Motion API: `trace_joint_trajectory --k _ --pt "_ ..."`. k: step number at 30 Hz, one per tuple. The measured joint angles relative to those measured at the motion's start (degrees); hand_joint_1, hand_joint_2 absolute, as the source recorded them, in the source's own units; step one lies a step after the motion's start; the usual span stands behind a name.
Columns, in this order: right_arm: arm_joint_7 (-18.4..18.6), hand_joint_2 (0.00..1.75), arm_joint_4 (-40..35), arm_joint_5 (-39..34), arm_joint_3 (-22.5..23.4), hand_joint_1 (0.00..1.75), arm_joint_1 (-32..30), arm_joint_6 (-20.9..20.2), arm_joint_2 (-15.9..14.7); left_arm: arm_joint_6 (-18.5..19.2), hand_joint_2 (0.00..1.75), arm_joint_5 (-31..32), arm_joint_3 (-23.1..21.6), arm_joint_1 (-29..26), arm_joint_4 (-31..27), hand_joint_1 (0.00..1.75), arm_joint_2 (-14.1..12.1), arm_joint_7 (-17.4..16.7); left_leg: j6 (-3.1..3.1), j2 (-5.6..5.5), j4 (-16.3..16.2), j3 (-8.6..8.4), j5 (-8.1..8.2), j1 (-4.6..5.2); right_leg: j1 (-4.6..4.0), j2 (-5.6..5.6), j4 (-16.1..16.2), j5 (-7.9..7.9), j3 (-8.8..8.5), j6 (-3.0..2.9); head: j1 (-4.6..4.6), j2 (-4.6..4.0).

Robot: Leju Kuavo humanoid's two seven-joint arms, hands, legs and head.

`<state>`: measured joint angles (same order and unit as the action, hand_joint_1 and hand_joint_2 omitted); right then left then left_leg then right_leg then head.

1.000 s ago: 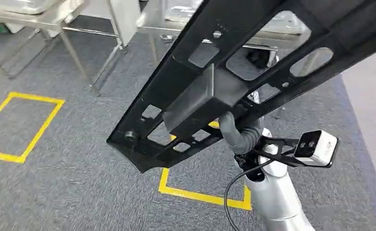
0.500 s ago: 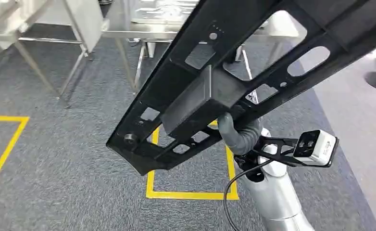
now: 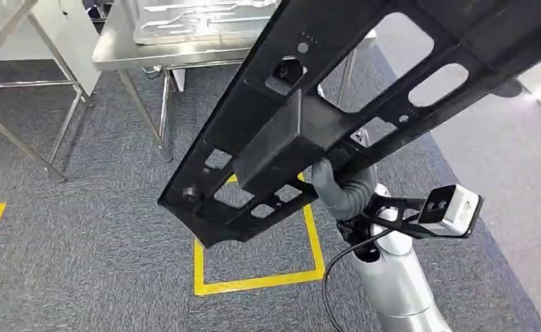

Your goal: Take the parts from the cabinet and place them on the table.

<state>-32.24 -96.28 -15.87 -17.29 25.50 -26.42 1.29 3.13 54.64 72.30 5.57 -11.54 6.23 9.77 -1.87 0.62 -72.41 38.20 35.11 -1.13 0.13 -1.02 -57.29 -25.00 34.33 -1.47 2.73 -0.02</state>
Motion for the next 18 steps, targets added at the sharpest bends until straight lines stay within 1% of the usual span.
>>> trace_joint_trajectory --k 1,2,3,4,5,6,7,8,9,10,11,12,13,14,15,16,17,18 --pt "0.00 1.75 0.00 0.15 0.00 1.75 -0.09 0.02 0.02 0.02 1.75 -0.02 0.02 -0.19 0.00 0.00 -0.07 0.00 0.00 -0.10 -3.01 1.74 0.49 0.01 -0.14 0.47 -0.04 -0.11 -0.03 -0.13 0.02 0.00" --pt "0.00 1.75 0.00 0.20 0.00 1.75 -0.20 0.00 0.02 0.04 1.75 -0.07 0.04 -0.29 0.00 0.00 -0.11 0.00 0.08 -0.10 -3.02 2.12 -0.58 0.00 -0.22 0.86 -0.08 -0.19 -0.15 -0.16 0.02 0.02" --pt "0.00 1.75 0.00 0.26 0.00 1.75 -0.27 0.00 0.02 0.15 1.75 -0.11 0.04 -0.28 0.00 0.00 -0.13 0.00 0.24 -0.10 -0.44 1.24 -2.81 0.01 -0.27 1.18 -0.14 -0.32 -0.33 -0.10 0.02 0.00" --pt "0.00 1.75 0.00 0.26 0.00 1.75 -0.27 0.00 0.02 0.17 1.75 -0.11 0.04 -0.21 0.00 0.00 -0.15 0.02 0.47 -0.12 4.34 -0.76 -5.80 0.01 -0.32 1.54 -0.20 -0.64 -0.61 0.03 0.02 0.00" --pt "-0.02 1.75 0.00 0.24 0.00 1.75 -0.27 0.00 0.04 0.22 1.75 -0.11 0.04 -0.19 -0.02 0.00 -0.15 0.04 0.90 -0.16 9.62 -3.17 -8.45 0.04 -0.36 1.71 -0.25 -0.94 -0.96 0.18 0.02 0.00" --pt "-0.02 1.75 0.00 0.24 0.00 1.75 -0.28 0.02 0.04 0.31 1.75 -0.09 0.04 -0.20 0.00 0.00 -0.33 0.07 1.61 -0.30 13.44 -5.04 -8.82 0.16 -0.32 1.79 -0.26 -1.18 -1.24 0.37 0.00 0.02" --pt "-0.04 1.75 0.00 0.26 0.00 1.75 -0.19 0.04 0.04 0.37 1.75 -0.09 0.02 -0.09 0.00 0.00 -0.31 0.11 1.82 -0.24 14.71 -5.45 -8.14 0.47 -0.74 1.97 -0.54 -1.42 -1.08 0.80 0.00 0.02" --pt "-0.04 1.75 -0.02 0.28 -0.02 1.75 -0.22 0.13 0.04 0.37 1.75 -0.09 0.02 0.01 0.00 0.00 -0.33 0.13 2.06 -0.25 14.55 -5.46 -8.13 0.58 -0.50 2.06 -0.24 -1.32 -1.07 1.20 0.00 0.02" --pt "-0.04 1.75 -0.02 0.31 -0.02 1.75 -0.29 0.24 0.04 0.39 1.75 -0.07 0.02 -0.03 -0.02 0.00 -0.35 0.17 2.41 -0.26 14.92 -5.33 -8.05 0.59 -0.47 2.05 -0.62 -0.94 -1.30 1.58 0.02 0.02" --pt "-0.04 1.75 -0.02 0.33 0.00 1.75 -0.32 0.37 0.02 0.42 1.75 -0.07 0.04 -0.10 0.00 0.00 -0.35 0.17 2.74 -0.30 14.98 -5.60 -8.01 0.55 -0.52 2.04 -0.90 -0.78 -1.31 2.03 0.00 0.02" --pt "-0.04 1.75 -0.07 0.37 0.00 1.75 -0.27 0.52 0.04 0.48 1.75 -0.04 0.04 -0.09 0.00 0.00 -0.33 0.17 3.09 -0.36 15.22 -6.49 -8.05 0.22 -0.46 2.01 -1.32 -1.30 -1.23 2.36 0.02 0.02" --pt "-0.04 1.75 -0.15 0.37 0.00 1.75 -0.27 0.61 0.02 0.50 1.75 0.00 0.04 -0.03 -0.02 0.00 -0.37 0.20 3.31 -0.37 15.30 -6.86 -7.92 0.21 -0.29 1.80 -2.76 -1.79 -0.80 2.66 0.00 0.02" --pt "-0.13 1.75 -0.24 0.35 0.00 1.75 -0.13 0.61 0.02 0.50 1.75 0.00 0.04 0.03 -0.02 0.00 -0.44 0.20 3.59 -0.35 15.30 -7.09 -7.73 0.21 -0.16 1.69 -5.76 -3.14 1.00 3.06 0.00 0.02" --pt "-0.17 1.75 -0.31 0.35 0.00 1.75 -0.24 0.63 0.02 0.52 1.75 0.00 0.04 0.07 0.00 0.00 -0.46 0.20 3.70 -0.34 15.29 -7.30 -7.51 0.23 0.04 1.68 -10.14 -4.93 3.66 3.38 0.00 0.00" --pt "-0.17 1.75 -0.31 0.35 0.02 1.75 -0.49 0.65 0.00 0.57 1.75 0.00 0.04 0.03 0.00 0.00 -0.46 0.20 3.71 -0.34 15.28 -7.51 -7.21 0.25 0.16 1.67 -14.37 -6.43 6.42 3.52 0.00 0.00" --pt "-0.17 1.75 -0.28 0.35 0.02 1.75 -0.77 0.66 -0.02 0.59 1.75 0.00 0.04 -0.05 0.00 0.00 -0.46 0.20 3.66 -0.34 15.28 -7.83 -6.83 0.25 0.26 1.65 -17.31 -6.95 8.71 3.51 0.00 0.02" --pt "-0.17 1.75 -0.28 0.35 0.02 1.75 -0.96 0.64 -0.02 0.59 1.75 0.00 0.04 -0.15 0.00 0.00 -0.46 0.20 3.56 -0.35 15.28 -8.37 -6.36 0.22 0.37 1.56 -17.90 -6.46 10.01 3.49 0.00 0.02" --pt "-0.17 1.75 -0.28 0.35 0.02 1.75 -1.01 0.63 -0.02 0.59 1.75 0.00 0.04 -0.24 0.00 0.00 -0.44 0.20 3.44 -0.38 15.28 -9.13 -5.81 0.21 0.49 1.47 -15.78 -4.70 9.75 3.43 0.00 0.00"
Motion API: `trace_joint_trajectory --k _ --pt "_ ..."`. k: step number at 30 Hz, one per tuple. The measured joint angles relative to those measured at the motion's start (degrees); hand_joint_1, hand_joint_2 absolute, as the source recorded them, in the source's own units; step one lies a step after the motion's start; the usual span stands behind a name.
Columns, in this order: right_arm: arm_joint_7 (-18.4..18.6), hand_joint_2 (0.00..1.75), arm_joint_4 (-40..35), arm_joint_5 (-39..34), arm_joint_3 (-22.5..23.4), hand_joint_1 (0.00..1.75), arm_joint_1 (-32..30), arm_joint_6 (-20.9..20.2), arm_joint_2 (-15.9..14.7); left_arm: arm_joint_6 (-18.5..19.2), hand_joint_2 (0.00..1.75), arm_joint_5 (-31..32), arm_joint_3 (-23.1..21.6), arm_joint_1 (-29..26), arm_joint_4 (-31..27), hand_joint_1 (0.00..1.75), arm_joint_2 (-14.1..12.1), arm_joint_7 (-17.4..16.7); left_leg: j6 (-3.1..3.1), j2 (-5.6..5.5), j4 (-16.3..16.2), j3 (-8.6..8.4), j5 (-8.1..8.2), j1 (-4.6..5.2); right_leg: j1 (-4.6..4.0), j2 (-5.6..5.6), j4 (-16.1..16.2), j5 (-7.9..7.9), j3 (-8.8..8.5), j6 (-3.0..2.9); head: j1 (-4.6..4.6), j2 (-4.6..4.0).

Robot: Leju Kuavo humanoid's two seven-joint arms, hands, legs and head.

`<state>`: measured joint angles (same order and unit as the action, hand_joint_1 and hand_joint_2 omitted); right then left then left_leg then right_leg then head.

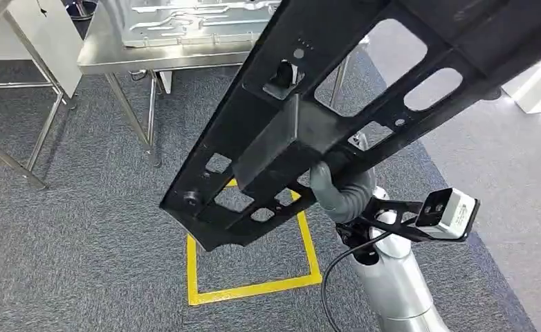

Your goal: Take the parts from the cabinet and place them on the table.

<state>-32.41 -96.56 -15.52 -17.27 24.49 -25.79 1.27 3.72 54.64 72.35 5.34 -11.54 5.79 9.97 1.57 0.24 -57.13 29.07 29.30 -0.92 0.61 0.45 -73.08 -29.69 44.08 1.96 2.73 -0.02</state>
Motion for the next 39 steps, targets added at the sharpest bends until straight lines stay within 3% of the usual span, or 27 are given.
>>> trace_joint_trajectory --k 3,4,5,8,9,10,11,13,14,15,16,17,19,20,22,24,25,26,28,29,30,31,33,34,35,36,39 --pt "0.00 1.75 0.00 0.00 0.00 1.75 0.02 0.00 0.00 -0.02 1.75 0.00 0.00 -0.03 0.00 0.00 0.00 0.00 -0.53 0.00 0.12 -2.09 2.01 0.00 -0.01 -0.57 13.56 9.20 -4.38 -0.82 0.00 0.00" --pt "-0.13 1.75 0.09 -0.04 0.07 1.75 -0.05 0.00 -0.02 0.00 1.75 0.00 0.00 0.04 0.00 0.00 0.00 0.00 -0.93 0.01 -0.04 -3.03 2.50 0.10 -0.53 -0.68 13.80 8.20 -4.14 -0.84 0.07 0.02" --pt "-0.09 1.75 0.13 0.00 0.07 1.75 -0.02 0.02 -0.02 -0.02 1.75 0.00 0.00 0.12 0.00 0.00 -0.02 -0.02 -1.45 0.10 0.24 -3.06 3.05 0.10 -0.78 -0.72 13.84 7.15 -4.34 -1.32 -0.02 0.02" --pt "-0.13 1.75 0.11 -0.02 0.26 1.75 0.14 0.04 0.02 0.00 1.75 0.00 0.02 0.32 -0.02 0.00 -0.04 0.02 -2.40 0.32 -0.40 -4.63 2.59 0.15 -0.63 -0.27 14.39 6.69 -6.26 -2.63 -0.02 0.02" --pt "-0.15 1.75 -0.09 0.00 0.28 1.75 0.10 0.02 0.02 0.00 1.75 0.02 0.00 0.53 0.00 0.00 -0.07 0.06 -2.46 0.32 -2.98 -3.42 2.16 -0.09 -0.47 -0.26 14.89 6.30 -7.22 -2.86 -0.06 0.02" --pt "-0.17 1.75 -0.11 -0.02 0.31 1.75 0.18 0.02 0.07 0.02 1.75 0.04 -0.02 0.71 0.00 0.00 0.04 0.13 -2.65 0.25 -7.15 -1.02 1.66 -0.08 -0.45 -0.37 15.07 5.72 -8.07 -3.25 0.00 0.02" --pt "-0.11 1.75 -0.13 0.00 0.31 1.75 0.23 0.07 0.09 0.02 1.75 0.07 -0.04 0.69 0.00 0.00 0.07 0.13 -2.86 0.25 -11.28 1.84 2.45 -0.20 -0.46 -0.36 15.11 5.13 -8.67 -3.47 -0.02 0.02" --pt "0.39 1.75 -0.13 0.00 0.31 1.75 -0.11 0.11 0.09 -0.11 1.75 0.07 -0.02 0.27 0.00 0.00 -0.02 0.13 -3.21 0.23 -16.99 7.27 7.29 -0.17 -0.59 -0.05 15.11 3.73 -10.18 -3.68 -0.02 0.02" --pt "0.59 1.75 -0.09 0.02 0.31 1.75 -0.22 0.15 0.09 -0.13 1.75 0.07 0.00 0.08 0.00 0.00 -0.04 0.11 -3.12 0.23 -17.22 8.81 8.89 -0.17 -0.64 0.18 15.09 3.08 -11.10 -3.64 -0.02 0.02" --pt "0.74 1.75 -0.07 0.07 0.31 1.75 -0.27 0.31 0.07 -0.18 1.75 0.07 0.00 0.01 0.00 0.00 -0.11 0.11 -2.92 0.23 -15.91 9.49 9.10 -0.17 -0.69 0.34 15.10 2.34 -12.08 -3.61 -0.02 0.02" --pt "0.83 1.75 -0.04 0.11 0.31 1.75 -0.28 0.37 0.07 -0.18 1.75 0.07 0.00 0.00 0.00 0.00 -0.11 0.11 -2.74 0.23 -13.20 9.50 7.75 -0.15 -0.75 0.40 15.10 1.56 -13.13 -3.57 -0.02 0.02" --pt "0.90 1.75 -0.02 0.22 0.31 1.75 -0.28 0.42 0.09 -0.20 1.75 0.07 0.00 -0.01 0.00 0.00 -0.11 0.11 -2.34 0.20 -9.12 9.07 4.16 -0.05 -0.86 0.40 15.10 0.72 -14.29 -3.49 -0.02 0.02" --pt "1.53 1.75 0.15 1.31 0.31 1.75 -0.24 1.05 0.02 -0.26 1.75 0.00 0.04 -0.34 0.00 0.00 -0.24 0.13 -1.24 0.01 -2.67 8.90 -7.00 0.57 -1.03 0.44 14.92 -0.81 -15.86 -3.19 -0.04 0.02" --pt "1.77 1.75 0.37 1.90 0.22 1.75 -0.29 1.18 0.02 -0.26 1.75 0.02 0.09 -0.28 0.02 0.00 -0.26 0.04 -1.14 0.36 -2.44 8.65 -5.29 0.80 -1.06 0.40 15.25 -1.17 -15.94 -2.73 0.09 0.02" --pt "1.99 1.75 0.46 2.77 0.24 1.75 -0.25 1.57 -0.04 -0.37 1.75 0.00 0.13 -0.09 0.00 0.00 -0.35 0.13 -0.47 -0.38 -1.81 8.22 -5.68 0.91 -0.90 0.17 14.85 -1.02 -16.29 -1.90 0.02 0.00" --pt "2.16 1.75 0.48 3.13 0.22 1.75 0.05 1.73 -0.09 -0.37 1.75 -0.02 0.13 -0.01 0.00 0.00 -0.35 0.13 0.03 -0.90 -0.63 6.54 -5.55 0.36 -0.83 -0.12 13.83 -0.91 -16.19 -1.30 0.04 0.00" --pt "2.30 1.75 0.48 3.46 0.18 1.75 0.32 1.95 -0.09 -0.37 1.75 -0.15 0.15 0.03 0.00 0.00 -0.37 0.15 0.27 -1.28 -0.26 5.82 -5.39 0.32 -0.70 -0.12 11.31 -0.99 -14.99 -0.99 0.04 0.02" --pt "2.64 1.75 0.55 4.08 0.13 1.75 0.62 2.27 -0.13 -0.42 1.75 -0.17 0.20 0.11 0.00 0.00 -0.39 0.17 0.53 -1.47 -0.10 5.43 -5.11 0.31 -0.54 -0.10 7.27 -2.18 -12.41 -0.55 0.04 0.02" --pt "3.10 1.75 0.90 4.37 0.11 1.75 0.49 2.62 -0.35 -0.39 1.75 -0.18 0.22 0.14 0.00 0.00 -0.39 0.17 0.51 -1.83 -0.10 4.78 -4.27 0.29 -0.03 -0.14 0.28 -5.87 -6.94 0.09 0.02 0.02" --pt "3.13 1.75 1.07 4.37 0.09 1.75 0.42 2.69 -0.44 -0.37 1.75 -0.17 0.22 0.05 0.00 0.00 -0.37 0.17 0.51 -2.00 -0.11 4.33 -3.85 0.28 0.15 -0.14 -1.13 -6.86 -5.15 0.12 0.04 0.02" --pt "3.13 1.75 1.25 4.33 0.00 1.75 0.41 2.69 -0.48 -0.31 1.75 -0.17 0.22 -0.09 0.02 0.00 -0.37 0.17 0.43 -2.21 -0.11 3.65 -3.35 0.23 0.30 -0.15 -0.58 -6.34 -4.28 0.26 0.02 0.02" --pt "3.13 1.75 1.36 4.33 -0.04 1.75 0.41 2.73 -0.52 -0.28 1.75 -0.17 0.24 -0.16 0.00 0.00 -0.37 0.17 0.29 -2.39 -0.11 2.75 -2.72 0.15 0.44 -0.15 2.25 -3.96 -4.44 0.38 0.02 0.02" --pt "3.08 1.75 1.42 4.28 -0.04 1.75 0.45 2.78 -0.66 -0.24 1.75 -0.18 0.26 -0.07 0.00 0.00 -0.37 0.22 -0.13 -2.57 -0.11 0.96 -1.39 0.11 0.64 -0.13 11.46 4.05 -6.49 0.36 0.02 0.00" --pt "2.99 1.75 1.51 4.20 -0.07 1.75 0.43 2.78 -0.85 -0.22 1.75 -0.15 0.26 -0.12 0.00 0.00 -0.37 0.24 -0.47 -2.62 -0.16 0.63 -0.84 0.18 0.63 -0.13 14.88 7.55 -6.54 0.21 0.02 0.02" --pt "2.84 1.75 1.59 4.09 -0.09 1.75 0.38 2.82 -0.96 -0.20 1.75 -0.13 0.26 0.03 0.00 0.00 -0.37 0.26 -0.92 -2.88 -0.35 0.45 -0.44 0.24 0.17 -0.25 14.73 5.34 -6.60 -0.21 -0.02 0.02" --pt "2.89 1.75 1.57 4.13 -0.07 1.75 0.34 2.86 -1.00 -0.20 1.75 -0.13 0.28 0.09 0.00 0.00 -0.37 0.31 -1.41 -2.78 -0.26 0.37 0.12 0.22 0.00 -0.12 14.59 5.94 -6.83 -0.86 0.04 0.02" --pt "2.84 1.75 1.55 4.15 -0.07 1.75 0.51 2.86 -1.16 -0.11 1.75 -0.13 0.33 0.14 0.00 0.00 -0.39 0.39 -2.21 -2.12 -1.14 -0.41 0.57 0.05 0.14 -0.08 15.35 5.48 -8.50 -2.27 0.02 0.00"
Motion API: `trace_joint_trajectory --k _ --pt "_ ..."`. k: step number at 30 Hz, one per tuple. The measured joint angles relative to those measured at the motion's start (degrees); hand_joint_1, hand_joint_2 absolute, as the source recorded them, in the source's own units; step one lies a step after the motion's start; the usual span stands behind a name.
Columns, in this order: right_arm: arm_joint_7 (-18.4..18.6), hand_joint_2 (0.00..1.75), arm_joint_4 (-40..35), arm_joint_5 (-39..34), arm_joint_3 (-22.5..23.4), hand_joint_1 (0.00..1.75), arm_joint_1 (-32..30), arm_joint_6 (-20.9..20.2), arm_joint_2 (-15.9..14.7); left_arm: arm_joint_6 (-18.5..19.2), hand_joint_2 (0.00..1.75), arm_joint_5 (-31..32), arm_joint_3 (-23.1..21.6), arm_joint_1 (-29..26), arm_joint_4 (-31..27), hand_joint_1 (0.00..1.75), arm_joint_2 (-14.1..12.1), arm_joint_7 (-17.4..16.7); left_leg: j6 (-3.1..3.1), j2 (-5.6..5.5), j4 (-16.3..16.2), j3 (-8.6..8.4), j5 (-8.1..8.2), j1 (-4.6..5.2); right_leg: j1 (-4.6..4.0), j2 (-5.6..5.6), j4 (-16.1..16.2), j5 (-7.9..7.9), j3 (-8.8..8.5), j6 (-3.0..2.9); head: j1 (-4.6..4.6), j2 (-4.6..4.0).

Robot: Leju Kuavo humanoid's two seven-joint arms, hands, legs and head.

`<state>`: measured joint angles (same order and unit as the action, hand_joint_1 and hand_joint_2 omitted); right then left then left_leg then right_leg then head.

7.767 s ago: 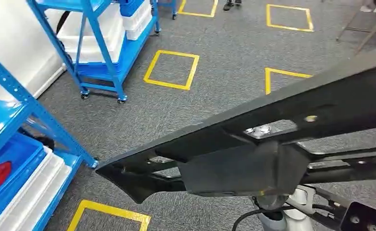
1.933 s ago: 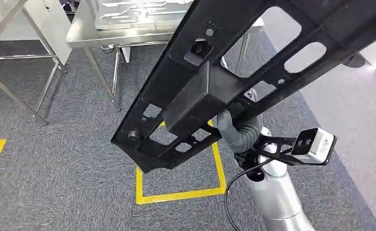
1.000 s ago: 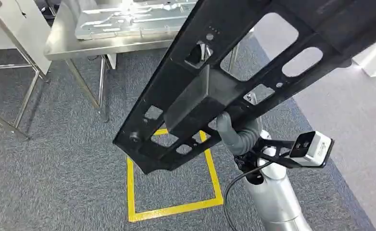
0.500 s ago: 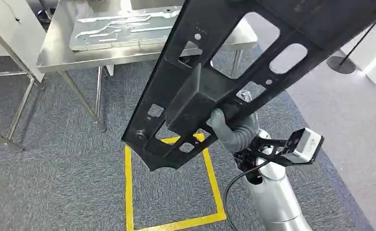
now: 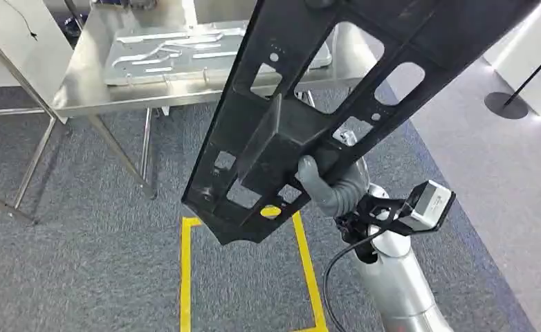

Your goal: Take the parts from the cabinet and place them on the table.

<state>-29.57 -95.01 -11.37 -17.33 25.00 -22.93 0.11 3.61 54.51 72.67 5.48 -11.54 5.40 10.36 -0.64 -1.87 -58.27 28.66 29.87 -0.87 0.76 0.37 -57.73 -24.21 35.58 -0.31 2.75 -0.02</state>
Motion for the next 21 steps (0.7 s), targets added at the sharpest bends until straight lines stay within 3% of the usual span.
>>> trace_joint_trajectory --k 1,2,4,5,6,7,9,10,11,12,13,15,16,17,19,20,21 --pt "-0.02 1.75 0.00 -0.02 0.00 1.75 0.08 -0.07 0.00 0.00 1.75 0.00 0.00 0.17 0.00 0.00 0.02 0.04 -0.22 0.83 -1.80 0.33 0.65 0.00 -0.02 -0.11 0.11 -0.37 -0.79 -0.48 0.00 0.02" --pt "-0.09 1.75 0.00 -0.02 0.00 1.75 0.21 -0.09 0.00 0.04 1.75 0.04 0.00 0.33 0.02 0.00 0.13 0.07 -0.27 1.16 -5.12 2.09 2.15 -0.01 -0.07 -0.29 0.12 -0.80 -1.18 -0.81 0.00 0.00" --pt "-0.09 1.75 0.00 -0.04 0.00 1.75 -0.06 -0.09 0.00 0.04 1.75 0.07 0.00 0.34 0.02 0.00 0.15 0.11 -0.68 1.29 -14.30 7.87 5.75 -0.06 -0.31 -0.38 0.10 -1.66 -1.92 -0.99 0.00 0.02" --pt "-0.09 1.75 0.00 -0.02 0.00 1.75 -0.24 -0.07 0.00 0.04 1.75 0.11 0.00 0.22 0.02 0.00 0.13 0.11 -0.72 1.30 -16.96 10.03 6.05 -0.06 -0.40 -0.37 0.09 -2.03 -2.32 -1.02 0.00 0.02" --pt "-0.09 1.75 0.02 0.00 0.00 1.75 -0.41 0.02 0.00 0.04 1.75 0.13 0.02 0.09 0.02 0.00 0.11 0.11 -0.68 1.33 -17.05 11.03 4.94 -0.06 -0.44 -0.36 0.08 -2.50 -2.89 -0.95 0.00 0.00" --pt "-0.09 1.75 0.02 -0.02 0.00 1.75 -0.50 0.09 -0.02 0.04 1.75 0.13 0.04 0.03 0.02 0.00 0.09 0.11 -0.44 1.37 -14.65 10.75 2.52 -0.05 -0.47 -0.35 0.08 -3.00 -3.59 -0.89 0.00 0.02" --pt "-0.24 1.75 0.02 0.00 0.00 1.75 -0.50 0.20 -0.02 0.09 1.75 0.15 0.07 0.03 0.02 0.00 0.09 0.13 0.08 1.54 -5.03 7.74 -4.54 -0.02 -0.51 -0.41 0.09 -4.16 -5.35 -0.62 0.00 0.02" --pt "-0.37 1.75 0.02 0.00 0.00 1.75 -0.52 0.20 -0.02 0.09 1.75 0.18 0.04 -0.03 0.02 0.00 0.07 0.17 0.32 1.76 -1.75 6.64 -6.31 0.11 -0.49 -0.54 0.15 -4.75 -5.92 -0.44 0.00 0.02" --pt "-0.46 1.75 0.04 -0.02 0.00 1.75 -0.50 0.22 -0.04 0.09 1.75 0.20 0.04 0.03 0.02 0.00 0.04 0.22 0.40 1.93 -1.59 7.03 -4.15 0.69 -0.60 -0.54 0.14 -4.91 -6.26 -0.11 -0.02 0.02" --pt "-0.55 1.75 0.00 -0.02 0.00 1.75 -0.53 0.24 -0.02 0.09 1.75 0.22 0.04 0.20 0.02 0.00 0.04 0.28 0.99 2.04 -0.83 6.48 -3.61 0.81 -0.58 -0.49 0.27 -5.18 -6.02 0.34 0.00 0.00" --pt "-0.46 1.75 0.02 0.02 0.00 1.75 -0.65 0.26 -0.04 0.09 1.75 0.26 0.07 0.02 0.00 0.00 0.00 0.33 1.40 1.93 -0.39 6.44 -4.76 0.86 -0.59 -0.54 0.23 -5.31 -6.60 0.74 0.00 0.02" --pt "-0.55 1.75 0.00 0.00 0.02 1.75 -0.60 0.26 -0.11 0.11 1.75 0.28 0.09 -0.06 0.00 0.00 -0.07 0.33 2.15 1.60 0.07 5.34 -4.50 0.47 -0.71 -0.54 -0.76 -5.05 -6.82 1.56 0.00 0.02" --pt "-0.57 1.75 -0.02 0.02 0.02 1.75 -0.60 0.26 -0.13 0.11 1.75 0.33 0.09 0.01 0.00 0.00 -0.07 0.41 2.31 1.59 0.53 4.65 -4.49 0.32 -0.44 -0.42 -2.23 -5.56 -6.30 1.82 -0.02 0.00" --pt "-0.61 1.75 -0.09 -0.02 0.04 1.75 -0.39 0.26 -0.15 0.13 1.75 0.33 0.09 0.10 0.00 0.00 -0.09 0.42 2.61 1.58 0.66 4.27 -4.30 0.27 -0.41 -0.39 -5.07 -6.25 -4.53 2.15 -0.02 0.02" --pt "-0.61 1.75 -0.09 -0.02 0.15 1.75 -0.54 0.33 -0.26 0.13 1.75 0.35 0.07 0.17 0.00 0.00 -0.11 0.44 2.88 1.49 0.68 3.71 -3.66 0.27 -0.23 -0.37 -13.51 -9.43 1.24 2.48 0.00 0.02" --pt "-0.61 1.75 -0.07 0.00 0.20 1.75 -0.76 0.33 -0.31 0.13 1.75 0.37 0.09 0.10 0.00 0.00 -0.11 0.44 2.87 1.42 0.67 3.37 -3.28 0.27 -0.15 -0.37 -16.51 -10.78 3.76 2.58 0.00 0.00" --pt "-0.61 1.75 -0.07 0.00 0.22 1.75 -0.95 0.33 -0.39 0.15 1.75 0.37 0.09 0.01 0.00 0.00 -0.11 0.44 2.83 1.33 0.67 2.90 -2.79 0.27 -0.08 -0.37 -17.50 -10.89 5.41 2.65 0.00 0.02"
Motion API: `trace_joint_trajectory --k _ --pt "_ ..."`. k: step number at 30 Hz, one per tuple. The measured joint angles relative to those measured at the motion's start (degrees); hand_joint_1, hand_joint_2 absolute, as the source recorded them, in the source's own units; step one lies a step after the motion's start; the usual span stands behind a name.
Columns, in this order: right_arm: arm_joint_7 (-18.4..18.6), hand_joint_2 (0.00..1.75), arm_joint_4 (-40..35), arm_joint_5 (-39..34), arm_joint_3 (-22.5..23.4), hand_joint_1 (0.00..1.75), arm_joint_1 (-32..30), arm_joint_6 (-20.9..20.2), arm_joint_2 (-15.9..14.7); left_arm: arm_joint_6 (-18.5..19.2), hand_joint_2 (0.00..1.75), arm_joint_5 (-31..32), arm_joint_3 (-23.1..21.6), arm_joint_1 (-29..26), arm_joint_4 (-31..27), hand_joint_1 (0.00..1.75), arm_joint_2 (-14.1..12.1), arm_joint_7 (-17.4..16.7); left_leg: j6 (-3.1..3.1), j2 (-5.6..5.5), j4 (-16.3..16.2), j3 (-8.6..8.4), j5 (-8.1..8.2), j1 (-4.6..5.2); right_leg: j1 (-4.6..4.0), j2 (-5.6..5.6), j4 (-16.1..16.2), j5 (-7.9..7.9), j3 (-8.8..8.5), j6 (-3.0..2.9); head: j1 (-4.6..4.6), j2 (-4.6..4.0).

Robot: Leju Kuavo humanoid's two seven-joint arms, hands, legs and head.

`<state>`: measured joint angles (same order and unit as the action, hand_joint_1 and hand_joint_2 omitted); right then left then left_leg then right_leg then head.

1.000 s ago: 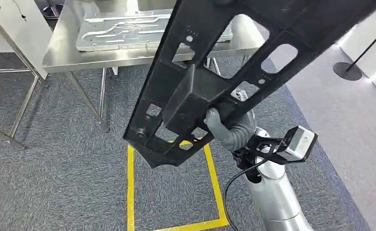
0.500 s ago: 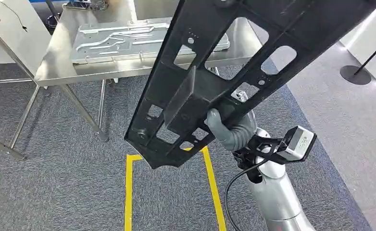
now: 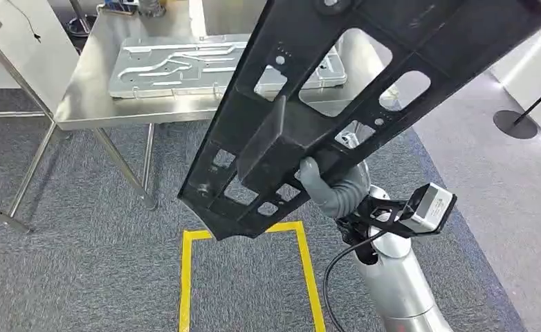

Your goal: Take the parts from the cabinet and place them on the table.

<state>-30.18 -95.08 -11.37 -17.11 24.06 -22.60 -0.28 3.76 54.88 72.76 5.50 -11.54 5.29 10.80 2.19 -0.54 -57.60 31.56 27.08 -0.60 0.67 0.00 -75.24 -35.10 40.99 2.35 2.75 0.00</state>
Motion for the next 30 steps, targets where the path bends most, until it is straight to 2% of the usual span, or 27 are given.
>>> trace_joint_trajectory --k 1,2,3,4,5,6,7,8,9,10,11,12,14,15,16,17,18,19,20,21,22,23,24,25,26,27,30 --pt "0.02 1.75 0.00 0.00 0.00 1.75 -0.06 0.02 -0.05 0.02 1.75 0.02 0.00 -0.06 0.02 0.00 0.00 0.00 -0.06 -0.10 0.00 -0.60 0.44 -0.01 0.07 -0.02 1.43 1.32 0.30 -0.12 0.00 0.00" --pt "0.02 1.75 0.00 0.00 0.00 1.75 -0.03 0.04 -0.11 0.02 1.75 0.02 0.00 -0.07 0.02 0.00 0.02 0.00 -0.20 -0.20 0.00 -1.35 1.03 -0.01 0.12 -0.03 5.02 4.20 -0.48 -0.02 0.00 0.00" --pt "0.00 1.75 0.00 0.00 0.07 1.75 0.00 0.04 -0.13 0.02 1.75 0.02 0.00 -0.06 0.02 0.00 0.02 0.00 -0.37 -0.28 0.02 -2.17 1.59 -0.01 0.11 -0.03 9.73 7.64 -1.97 -0.11 0.00 0.00" --pt "0.00 1.75 -0.02 0.00 0.13 1.75 0.00 0.04 -0.13 0.02 1.75 0.02 0.00 -0.07 0.02 0.00 0.02 0.00 -0.60 -0.28 0.08 -2.76 2.25 -0.01 0.04 -0.03 15.01 11.60 -3.67 -0.50 -0.02 0.00" --pt "0.00 1.75 0.00 0.02 0.17 1.75 -0.06 0.07 -0.18 0.02 1.75 0.00 0.00 -0.02 0.02 0.00 0.07 0.00 -0.88 -0.29 -0.21 -3.55 2.78 0.17 -0.21 -0.01 16.50 12.06 -3.88 -0.80 -0.02 0.00" --pt "0.02 1.75 0.02 0.07 0.17 1.75 0.03 0.09 -0.18 0.00 1.75 -0.02 0.00 0.02 0.02 0.00 0.04 0.02 -1.29 -0.49 0.09 -3.51 3.28 0.20 -0.45 -0.17 16.09 9.18 -3.98 -1.21 -0.04 0.00" --pt "0.04 1.75 -0.02 0.07 0.17 1.75 0.10 0.13 -0.20 -0.02 1.75 -0.04 0.00 0.05 0.02 0.00 0.04 0.02 -1.79 -0.40 0.71 -3.82 3.81 0.11 -0.66 -0.07 16.29 9.54 -4.41 -1.70 -0.02 0.00" --pt "0.02 1.75 -0.07 0.07 0.22 1.75 0.11 0.11 -0.22 -0.07 1.75 -0.07 0.02 -0.02 0.02 0.00 0.04 0.02 -2.22 -0.34 -0.67 -4.37 2.94 0.19 -0.50 0.20 17.02 10.12 -4.91 -2.39 0.00 0.00" --pt "0.04 1.75 -0.07 0.07 0.22 1.75 0.17 0.11 -0.22 -0.07 1.75 -0.07 0.02 0.06 0.02 0.00 0.04 0.00 -2.67 -0.33 -0.54 -5.23 3.20 0.21 -0.43 0.20 17.14 10.01 -6.07 -2.89 0.00 -0.02" --pt "0.02 1.75 -0.13 0.09 0.22 1.75 0.20 0.11 -0.20 -0.07 1.75 -0.07 0.02 0.21 0.00 0.00 -0.02 0.02 -2.71 -0.09 -1.42 -5.22 3.90 -0.03 -0.32 0.09 17.49 10.16 -7.08 -3.04 -0.02 0.00" --pt "0.00 1.75 -0.15 0.04 0.22 1.75 0.46 0.11 -0.18 -0.07 1.75 -0.09 0.02 0.42 0.02 0.00 0.04 0.02 -2.78 0.06 -4.16 -3.97 4.02 -0.02 -0.26 -0.04 17.55 9.84 -7.77 -3.34 0.00 0.00" --pt "0.00 1.75 -0.15 0.04 0.22 1.75 0.66 0.11 -0.15 -0.04 1.75 -0.07 0.00 0.52 0.02 0.00 0.13 0.02 -2.81 0.12 -8.37 -1.30 4.61 -0.11 -0.29 -0.10 17.58 9.45 -8.11 -3.67 0.00 0.00" --pt "0.00 1.75 -0.15 0.04 0.22 1.75 0.35 0.11 -0.15 -0.07 1.75 -0.07 0.02 0.33 0.02 0.00 0.13 0.02 -3.43 0.14 -15.68 4.42 8.04 -0.16 -0.39 -0.02 17.58 8.54 -8.86 -3.73 0.00 0.00" --pt "0.02 1.75 -0.15 0.06 0.20 1.75 0.06 0.09 -0.15 -0.07 1.75 -0.09 0.02 0.03 0.02 0.00 0.11 0.02 -3.38 0.15 -17.49 6.86 10.15 -0.15 -0.39 0.10 17.58 7.87 -9.50 -3.71 0.00 0.00" --pt "0.02 1.75 -0.15 0.04 0.20 1.75 -0.08 0.09 -0.15 -0.09 1.75 -0.11 0.04 -0.09 0.02 0.00 0.11 0.02 -3.58 0.16 -16.97 7.95 10.53 -0.17 -0.37 0.24 17.58 7.31 -10.17 -3.65 0.00 0.00" --pt "0.02 1.75 -0.15 0.04 0.20 1.75 -0.16 0.09 -0.15 -0.09 1.75 -0.11 0.04 -0.12 0.02 0.00 0.11 0.02 -3.34 0.17 -14.82 8.18 9.51 -0.17 -0.34 0.29 17.58 6.69 -10.99 -3.55 0.00 0.00" --pt "0.02 1.75 -0.15 0.06 0.20 1.75 -0.15 0.09 -0.15 -0.09 1.75 -0.13 0.07 -0.12 0.02 0.00 0.11 0.02 -3.16 0.19 -11.38 7.76 6.98 -0.17 -0.34 0.29 17.58 5.97 -11.90 -3.43 0.00 0.00" --pt "0.02 1.75 -0.15 0.06 0.20 1.75 -0.15 0.09 -0.15 -0.09 1.75 -0.13 0.05 -0.13 0.02 0.00 0.09 0.02 -2.87 0.22 -7.21 7.02 3.06 -0.16 -0.34 0.25 17.58 5.24 -12.85 -3.27 0.00 0.00" --pt "0.00 1.75 -0.13 0.04 0.22 1.75 -0.13 0.11 -0.18 -0.09 1.75 -0.13 0.07 -0.28 0.02 0.00 0.07 0.02 -2.47 0.42 -2.61 6.58 -3.42 -0.04 -0.41 0.16 17.67 4.49 -13.39 -3.05 -0.02 0.00" --pt "0.04 1.75 -0.04 0.07 0.20 1.75 -0.34 0.07 -0.18 -0.13 1.75 -0.15 0.11 -0.36 0.02 0.00 0.04 0.00 -2.48 0.39 -2.39 6.79 -3.35 0.28 -0.64 0.47 17.31 3.84 -14.08 -2.65 0.02 0.00" --pt "0.04 1.75 -0.04 0.04 0.22 1.75 -0.35 0.00 -0.18 -0.15 1.75 -0.17 0.13 -0.43 0.02 0.00 0.02 -0.02 -2.18 0.29 -2.64 6.04 -3.13 0.36 -0.74 0.49 17.46 3.17 -14.24 -2.18 -0.02 0.00" --pt "0.09 1.75 -0.07 0.09 0.22 1.75 -0.38 -0.07 -0.18 -0.15 1.75 -0.17 0.15 -0.49 0.02 0.00 0.02 -0.07 -1.77 0.15 -2.35 5.90 -3.81 0.34 -0.69 0.50 17.02 3.34 -15.04 -1.81 0.00 0.00" --pt "0.02 1.75 -0.09 0.02 0.28 1.75 -0.35 -0.18 -0.18 -0.15 1.75 -0.17 0.15 -0.37 0.02 0.00 0.02 -0.07 -1.40 0.16 -2.06 5.27 -3.45 0.17 -0.82 0.54 16.17 4.04 -14.67 -1.35 0.00 -0.02" --pt "0.02 1.75 -0.13 0.04 0.33 1.75 -0.19 -0.22 -0.18 -0.15 1.75 -0.17 0.15 -0.21 0.02 0.00 0.02 -0.02 -1.11 0.07 -1.66 4.31 -3.42 -0.10 -0.77 0.46 15.40 3.92 -14.34 -1.23 0.00 0.00" --pt "0.02 1.75 -0.15 0.05 0.37 1.75 -0.16 -0.20 -0.18 -0.15 1.75 -0.20 0.15 -0.13 0.02 0.00 0.04 0.00 -0.80 0.02 -1.28 3.61 -3.09 -0.08 -0.55 0.31 12.71 4.17 -13.29 -0.93 -0.02 -0.02" --pt "-0.07 1.75 -0.20 0.04 0.44 1.75 -0.03 -0.22 -0.18 -0.15 1.75 -0.22 0.18 -0.12 0.02 0.00 0.04 0.00 -0.48 0.02 -1.20 3.21 -2.74 -0.04 -0.43 0.32 9.37 3.57 -11.05 -0.64 0.00 -0.02" --pt "-0.04 1.75 -0.17 0.02 0.79 1.75 -0.57 -0.15 -0.20 -0.15 1.75 -0.22 0.22 -0.19 0.02 0.00 -0.02 0.00 -0.33 -0.08 -1.19 1.98 -1.24 -0.03 -0.21 0.31 0.50 -2.02 -3.00 0.01 0.00 0.00"
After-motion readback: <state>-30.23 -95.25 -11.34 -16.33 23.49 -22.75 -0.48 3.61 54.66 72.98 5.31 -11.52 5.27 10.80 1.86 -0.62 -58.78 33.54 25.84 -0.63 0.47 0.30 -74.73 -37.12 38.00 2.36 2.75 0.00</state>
